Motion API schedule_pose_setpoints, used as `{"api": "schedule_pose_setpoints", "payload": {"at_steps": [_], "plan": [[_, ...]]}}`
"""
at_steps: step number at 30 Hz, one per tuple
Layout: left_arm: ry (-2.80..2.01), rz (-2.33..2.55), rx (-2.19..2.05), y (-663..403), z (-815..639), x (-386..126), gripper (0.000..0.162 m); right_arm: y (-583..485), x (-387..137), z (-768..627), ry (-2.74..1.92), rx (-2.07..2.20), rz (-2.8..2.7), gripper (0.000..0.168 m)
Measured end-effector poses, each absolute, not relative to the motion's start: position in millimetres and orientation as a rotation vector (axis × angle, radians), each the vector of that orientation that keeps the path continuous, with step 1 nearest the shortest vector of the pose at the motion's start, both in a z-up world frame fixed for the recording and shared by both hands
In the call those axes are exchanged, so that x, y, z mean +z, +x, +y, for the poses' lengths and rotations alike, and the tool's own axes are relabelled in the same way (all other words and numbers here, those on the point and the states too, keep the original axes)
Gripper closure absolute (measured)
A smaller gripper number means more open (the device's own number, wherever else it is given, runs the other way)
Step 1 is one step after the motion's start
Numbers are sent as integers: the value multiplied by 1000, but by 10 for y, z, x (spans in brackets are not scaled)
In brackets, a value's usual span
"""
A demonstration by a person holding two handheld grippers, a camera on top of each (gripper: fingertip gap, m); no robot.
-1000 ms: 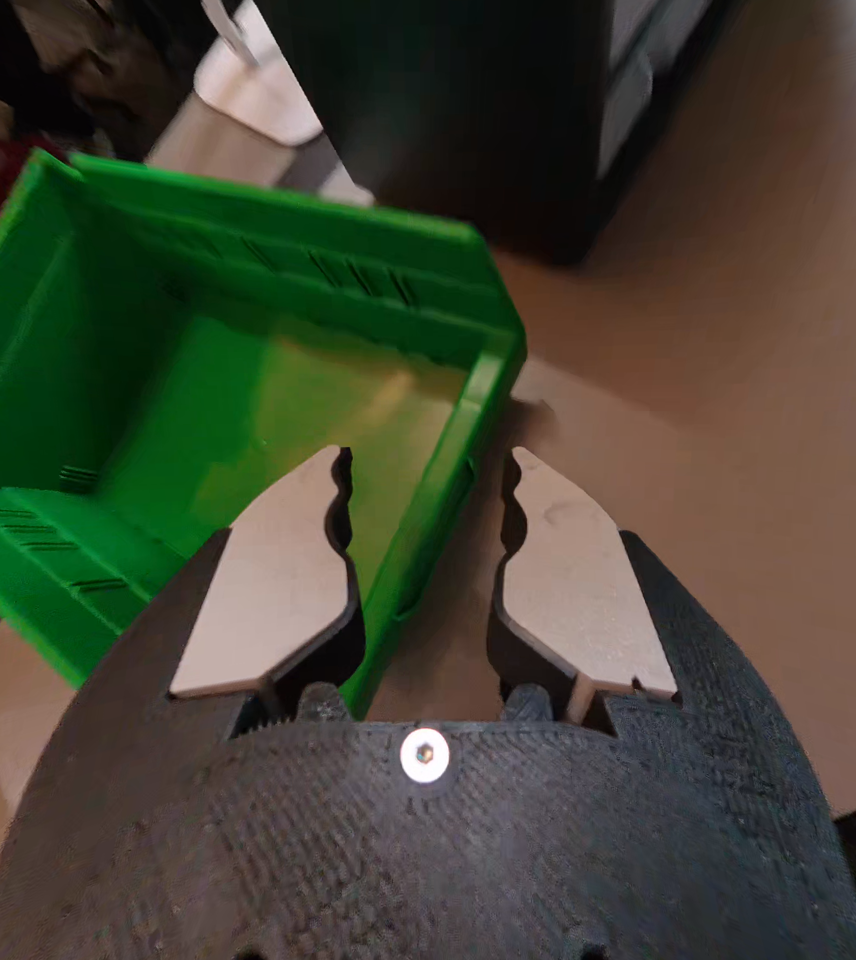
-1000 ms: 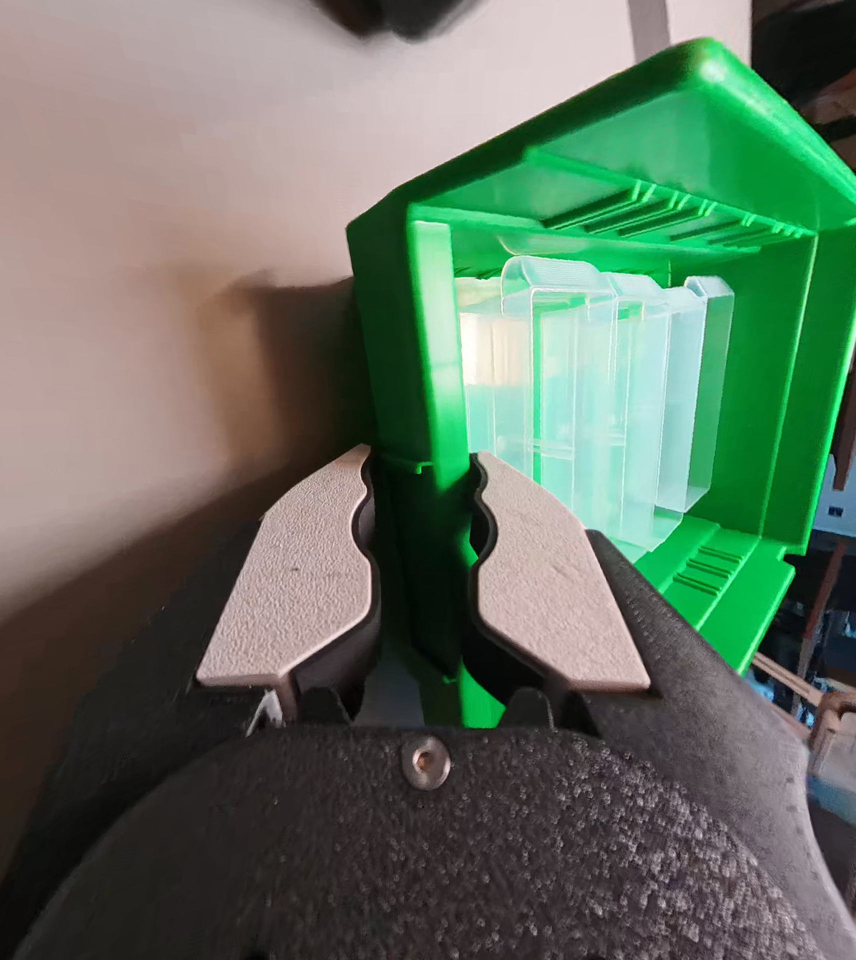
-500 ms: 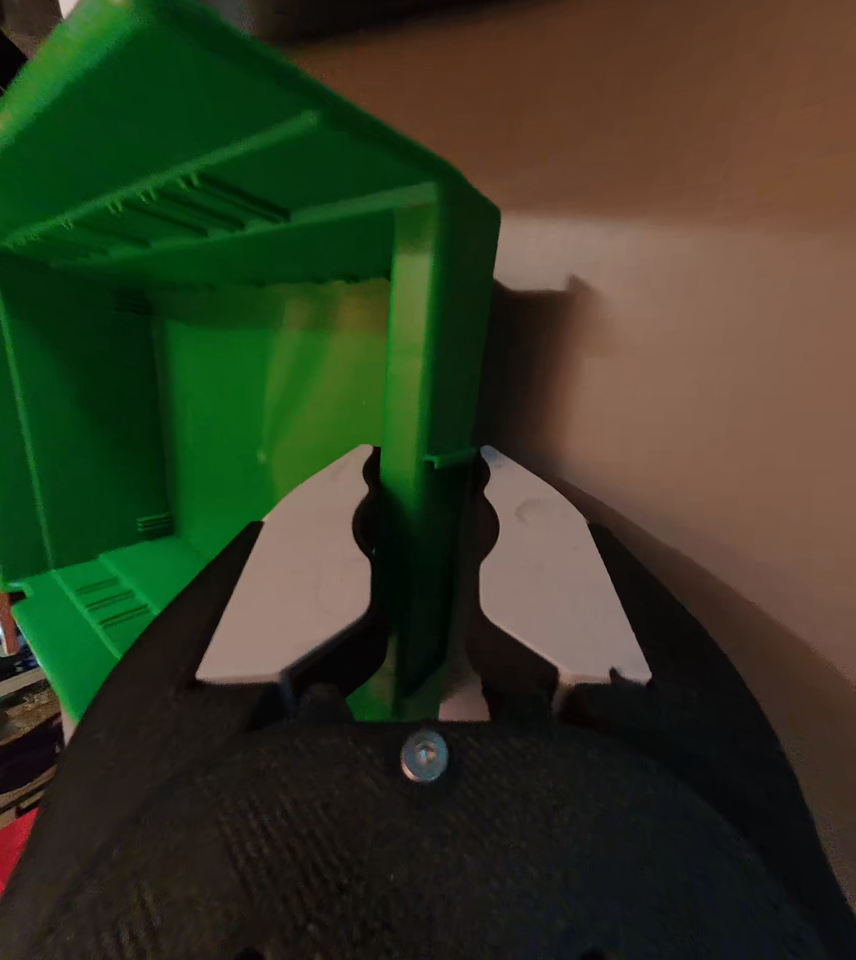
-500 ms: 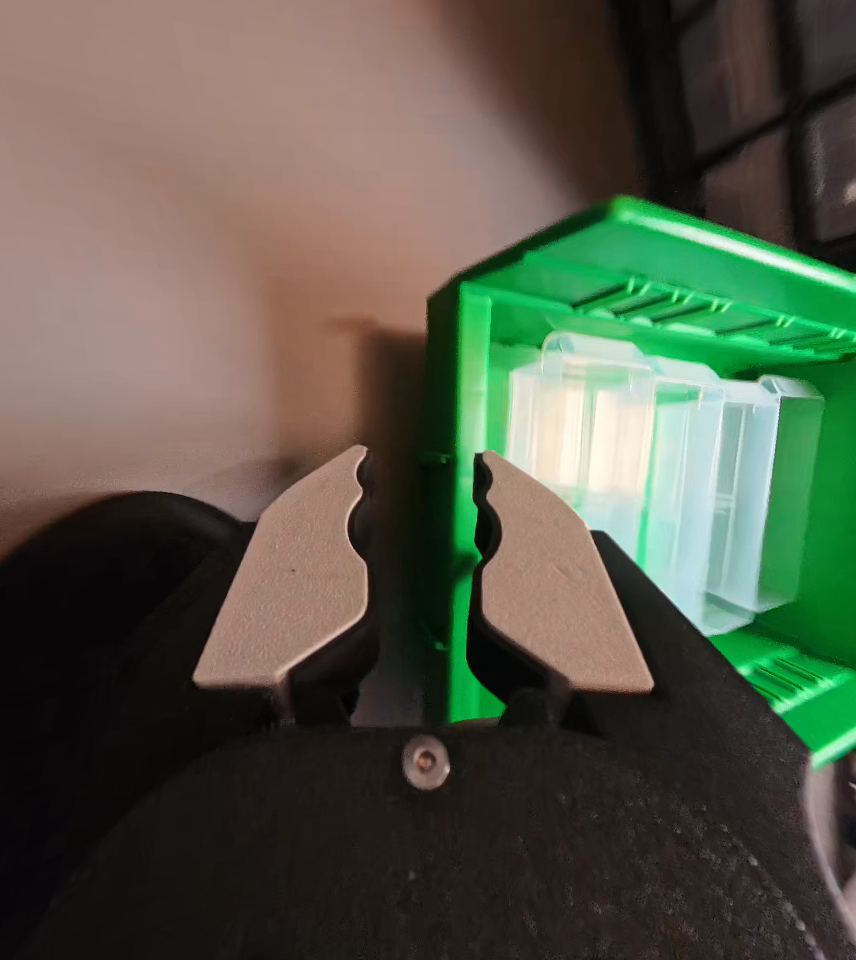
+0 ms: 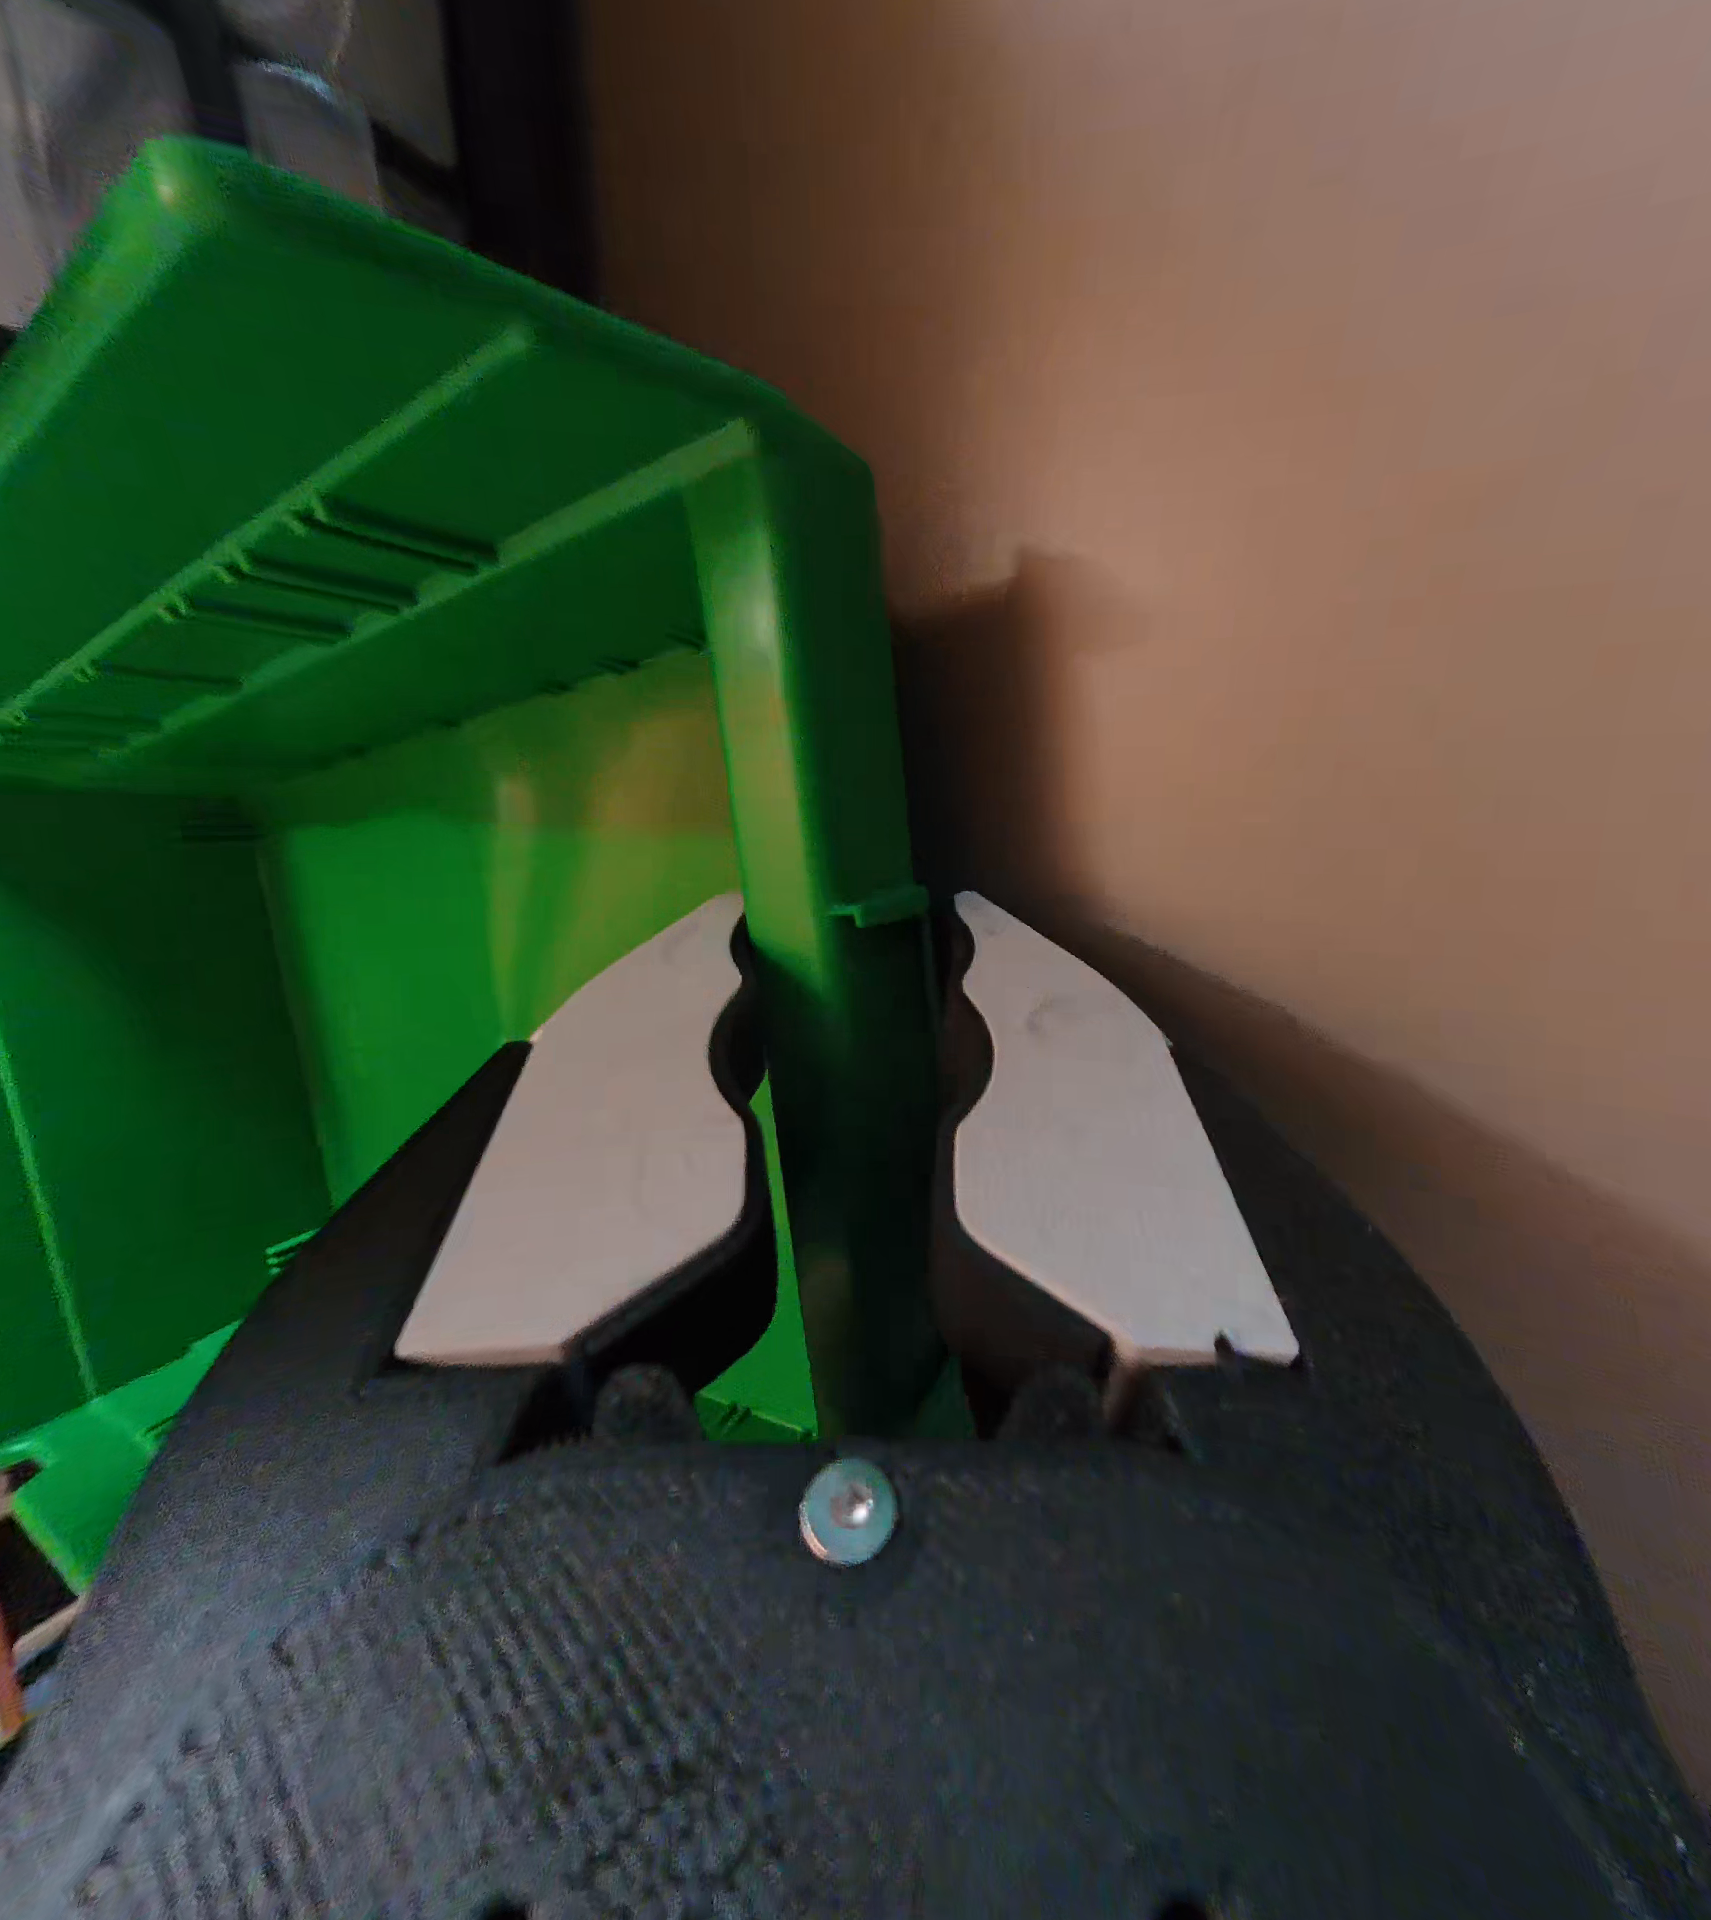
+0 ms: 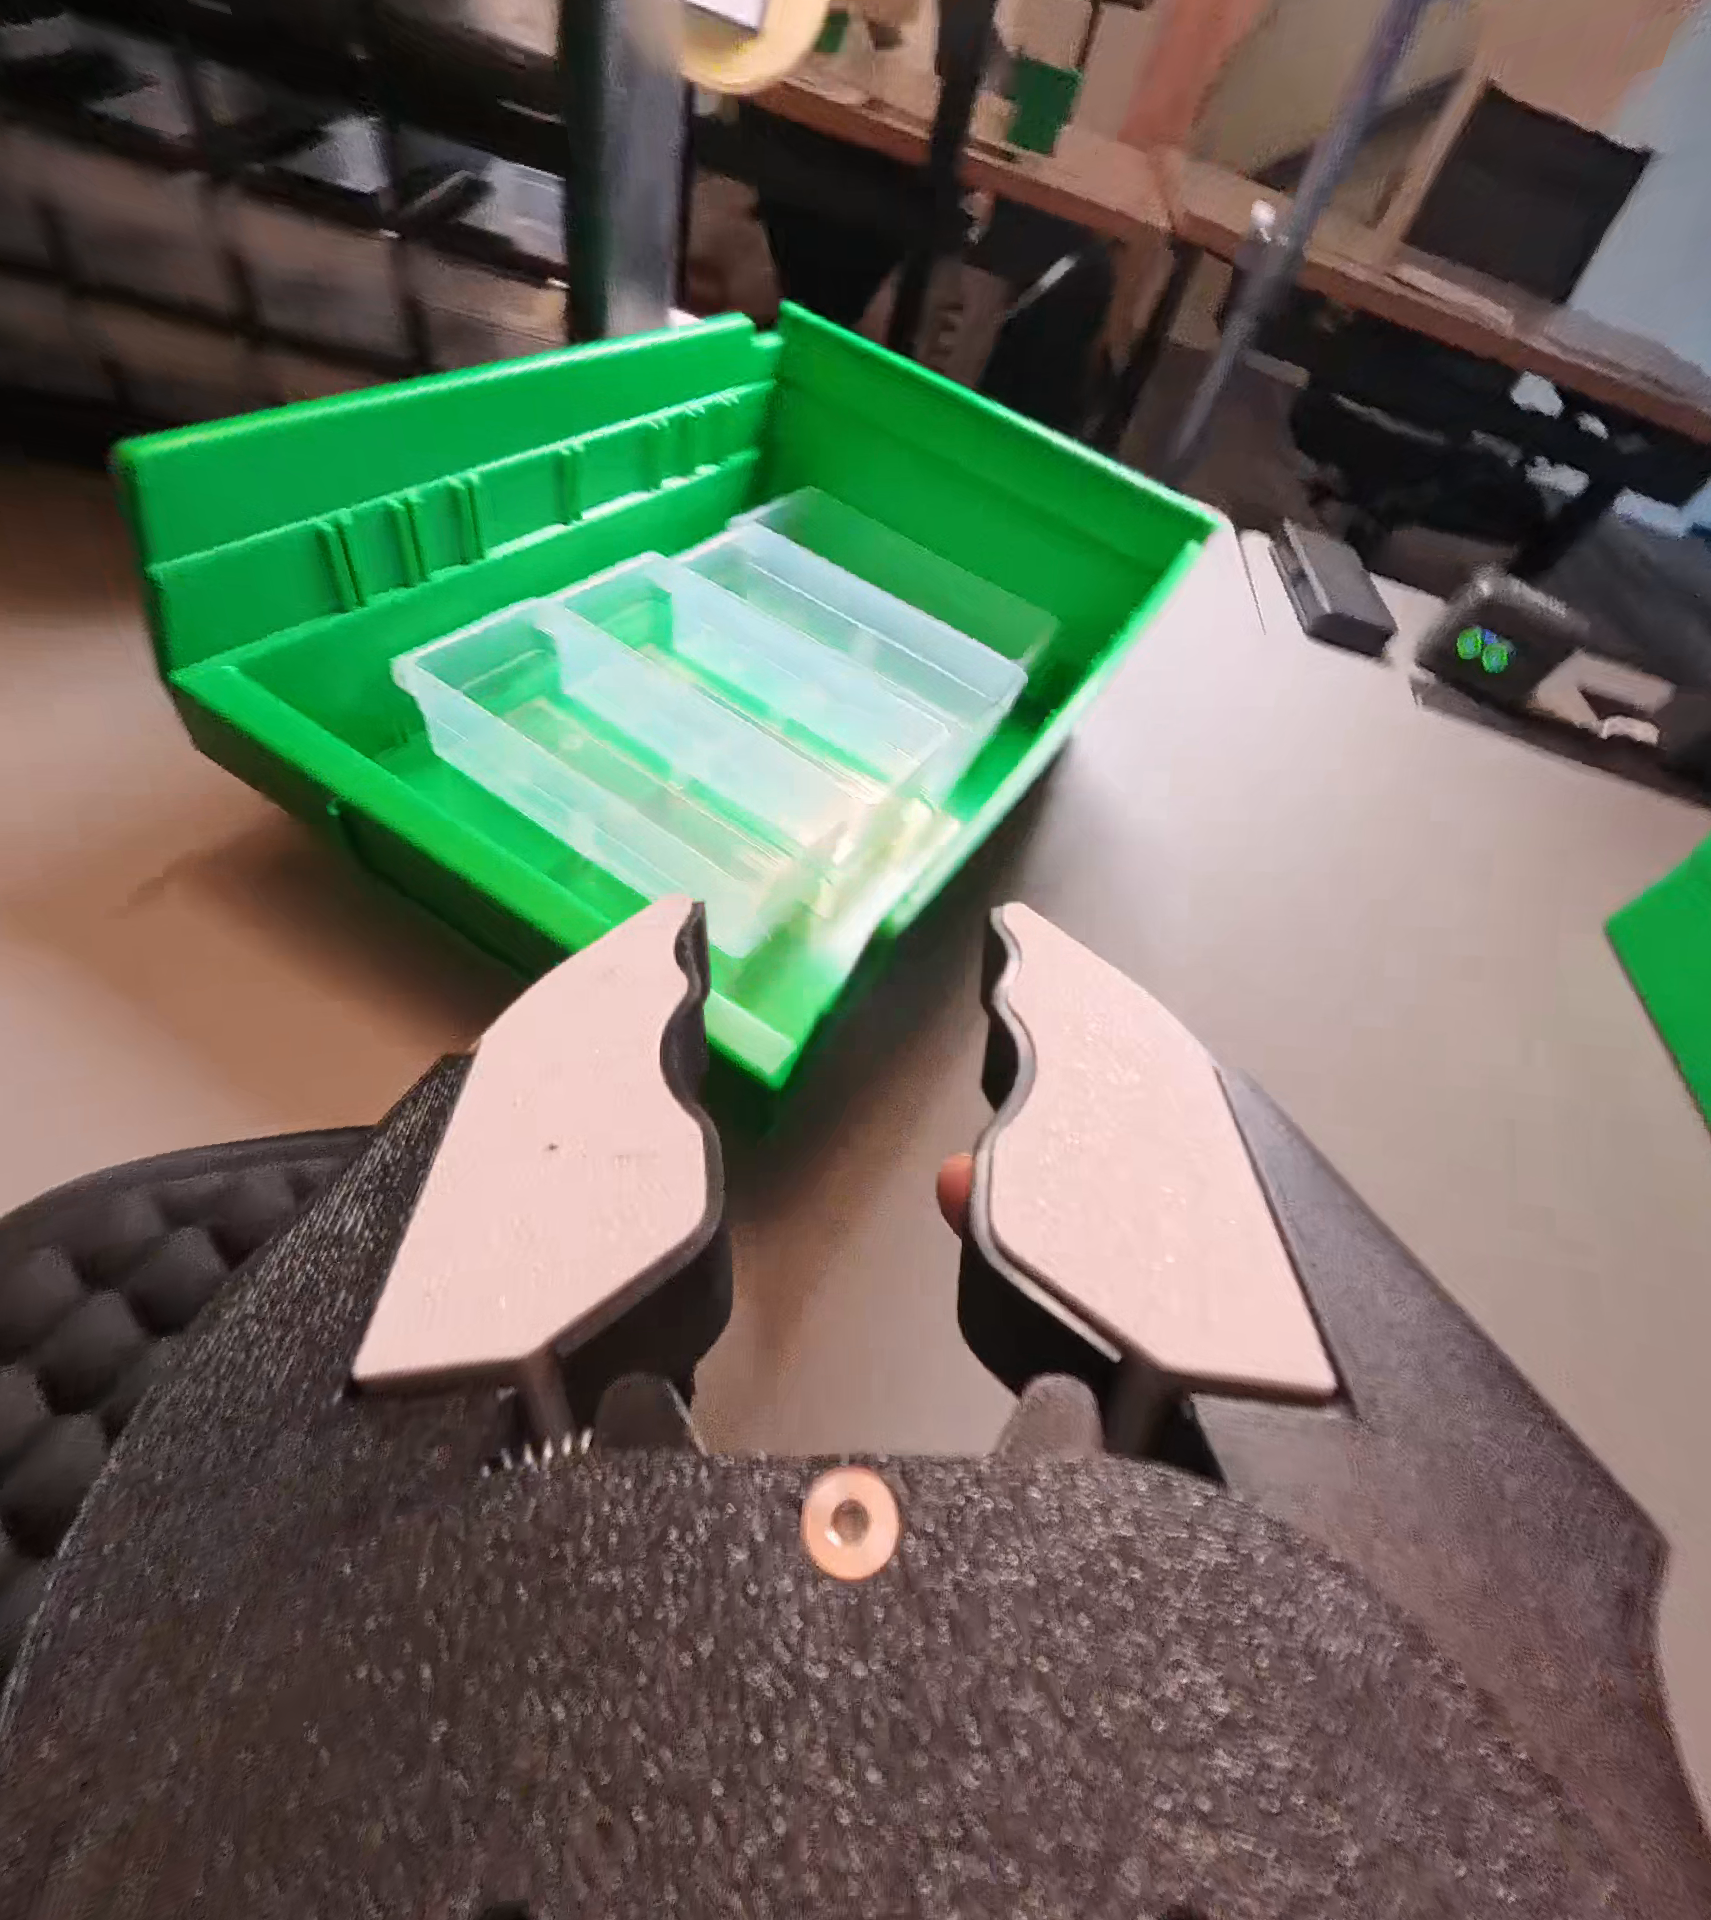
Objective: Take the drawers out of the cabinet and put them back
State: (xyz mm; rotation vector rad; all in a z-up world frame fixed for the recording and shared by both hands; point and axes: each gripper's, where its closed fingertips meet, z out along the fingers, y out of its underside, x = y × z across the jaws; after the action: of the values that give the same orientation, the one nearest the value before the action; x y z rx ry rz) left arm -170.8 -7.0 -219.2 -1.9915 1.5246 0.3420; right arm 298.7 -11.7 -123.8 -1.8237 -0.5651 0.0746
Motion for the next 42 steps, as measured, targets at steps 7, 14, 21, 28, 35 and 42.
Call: {"api": "schedule_pose_setpoints", "payload": {"at_steps": [7,14,21,28,35,42], "plan": [[-1905,1393,-188,-1126,-409,-1558,125,3058,-1431,-64,-1870,150,-394,112],[-1693,973,-735,42,-372,-1003,122,2984,-1536,196,-1887,100,-307,109],[-1790,833,-746,862,-16,-1335,107,3018,-1619,338,-1877,99,-237,110],[-1818,585,-613,1173,383,-1524,102,2993,-1587,345,-1828,114,-251,115],[-1837,483,-477,1261,477,-1654,134,2989,-1580,324,-1814,15,-293,148],[-1738,562,-414,1319,348,-1313,146,3164,-1326,147,-1762,-41,-184,163]]}}
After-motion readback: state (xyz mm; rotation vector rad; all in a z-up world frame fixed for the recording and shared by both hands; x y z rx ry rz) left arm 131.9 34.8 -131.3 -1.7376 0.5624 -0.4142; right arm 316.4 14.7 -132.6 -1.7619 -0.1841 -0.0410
